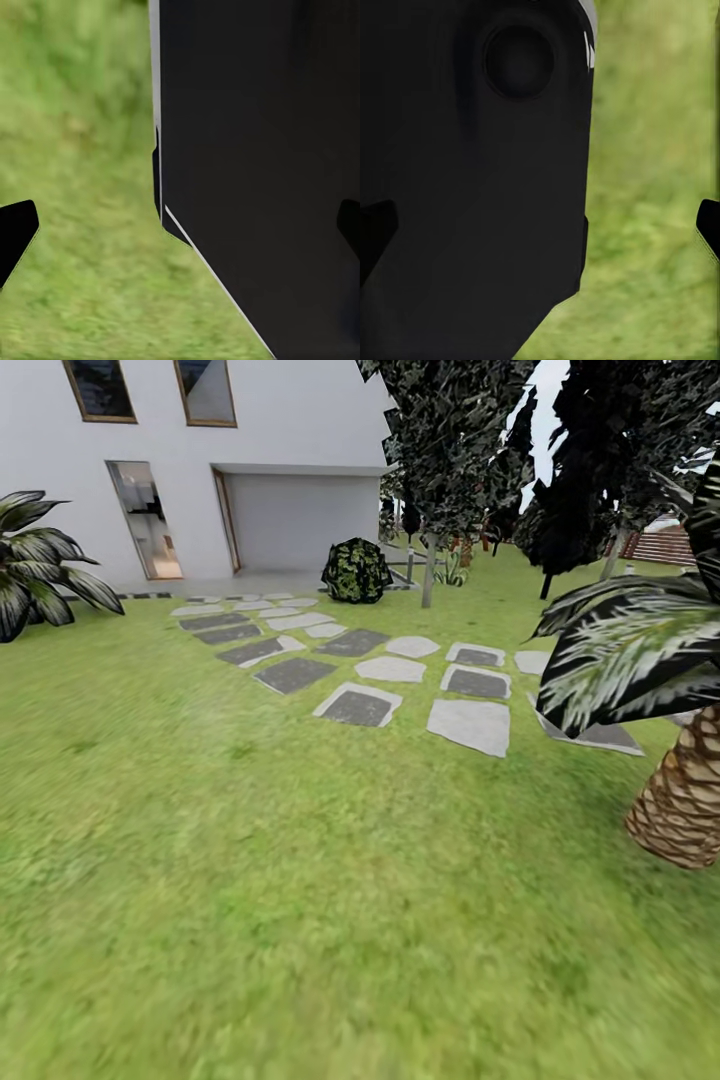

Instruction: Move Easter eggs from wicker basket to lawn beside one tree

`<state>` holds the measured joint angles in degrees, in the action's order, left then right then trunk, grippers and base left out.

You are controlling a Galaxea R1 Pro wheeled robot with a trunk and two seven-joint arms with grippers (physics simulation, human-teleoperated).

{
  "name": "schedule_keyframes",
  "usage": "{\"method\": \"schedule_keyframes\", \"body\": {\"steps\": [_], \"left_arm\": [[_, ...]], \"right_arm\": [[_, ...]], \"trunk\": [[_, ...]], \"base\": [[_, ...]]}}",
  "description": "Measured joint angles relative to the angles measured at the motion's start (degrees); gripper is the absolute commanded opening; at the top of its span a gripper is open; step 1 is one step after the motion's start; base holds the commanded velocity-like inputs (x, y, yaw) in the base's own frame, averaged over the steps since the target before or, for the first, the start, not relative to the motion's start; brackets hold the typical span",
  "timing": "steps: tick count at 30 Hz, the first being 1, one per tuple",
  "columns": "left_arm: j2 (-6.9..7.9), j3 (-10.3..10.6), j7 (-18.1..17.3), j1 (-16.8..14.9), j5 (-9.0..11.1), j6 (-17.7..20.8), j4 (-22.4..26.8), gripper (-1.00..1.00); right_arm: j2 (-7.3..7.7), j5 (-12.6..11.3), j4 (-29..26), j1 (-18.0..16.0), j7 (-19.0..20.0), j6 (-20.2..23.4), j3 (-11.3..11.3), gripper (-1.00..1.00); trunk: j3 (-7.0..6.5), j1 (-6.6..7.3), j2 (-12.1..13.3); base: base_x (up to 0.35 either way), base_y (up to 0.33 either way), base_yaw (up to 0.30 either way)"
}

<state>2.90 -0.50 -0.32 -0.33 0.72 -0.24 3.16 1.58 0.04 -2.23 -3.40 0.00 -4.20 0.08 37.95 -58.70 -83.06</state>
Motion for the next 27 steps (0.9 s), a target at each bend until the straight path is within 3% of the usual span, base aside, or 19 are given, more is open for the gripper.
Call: {"method": "schedule_keyframes", "body": {"steps": [27], "left_arm": [[0.00, 0.0, 0.0, 0.0, 0.0, 0.0, 0.0, 1.00]], "right_arm": [[0.00, 0.0, 0.0, 0.0, 0.0, 0.0, 0.0, 1.00]], "trunk": [[0.00, 0.00, 0.0]], "base": [[0.343, 0.000, 0.000]]}}
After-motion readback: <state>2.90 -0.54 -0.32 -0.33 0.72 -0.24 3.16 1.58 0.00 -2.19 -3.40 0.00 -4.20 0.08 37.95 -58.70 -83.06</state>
